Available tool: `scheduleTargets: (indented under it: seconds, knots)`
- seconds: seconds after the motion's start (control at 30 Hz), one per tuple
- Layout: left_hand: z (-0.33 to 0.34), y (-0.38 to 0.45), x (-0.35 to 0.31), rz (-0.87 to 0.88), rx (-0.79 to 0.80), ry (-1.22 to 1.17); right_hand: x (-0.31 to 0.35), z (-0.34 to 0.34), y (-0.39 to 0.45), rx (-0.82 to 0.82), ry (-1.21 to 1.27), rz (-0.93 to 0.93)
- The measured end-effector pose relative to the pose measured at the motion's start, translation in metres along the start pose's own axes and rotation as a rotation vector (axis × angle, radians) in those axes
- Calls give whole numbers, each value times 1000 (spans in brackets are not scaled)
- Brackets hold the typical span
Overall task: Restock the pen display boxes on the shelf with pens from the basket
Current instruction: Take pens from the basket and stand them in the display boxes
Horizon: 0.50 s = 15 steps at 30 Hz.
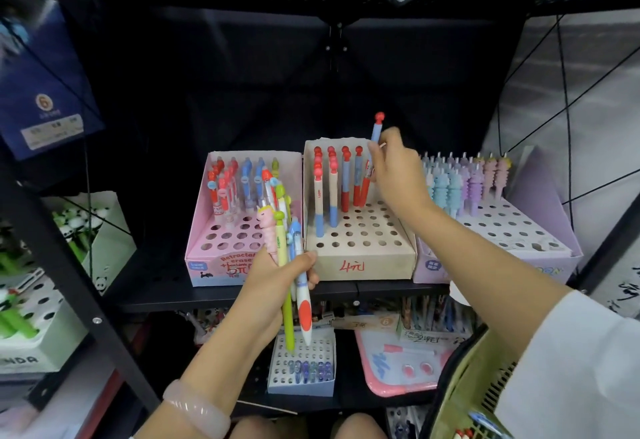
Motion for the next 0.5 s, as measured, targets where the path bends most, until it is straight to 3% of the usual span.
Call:
scheduleTargets:
  seconds: [0.3,0.4,0.5]
  knots:
    - [-12,1,3,-26,-10,-11,-26,59,-25,315,-150,56]
    - [-11,1,3,-21,-5,-8,-27,50,-27,238,-90,93]
    - [-6,-1,2,-24,13,0,-9,19,-29,-7,40,76]
Point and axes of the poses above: each hand's wrist, its own y-axis towards the middle knuckle, its own z-axis out of the palm, x = y × z, the point moved 9 cm from there along y, towards the middle knuckle, and after that the axes turned 10 degrees about -z, right-handed, at the moved point
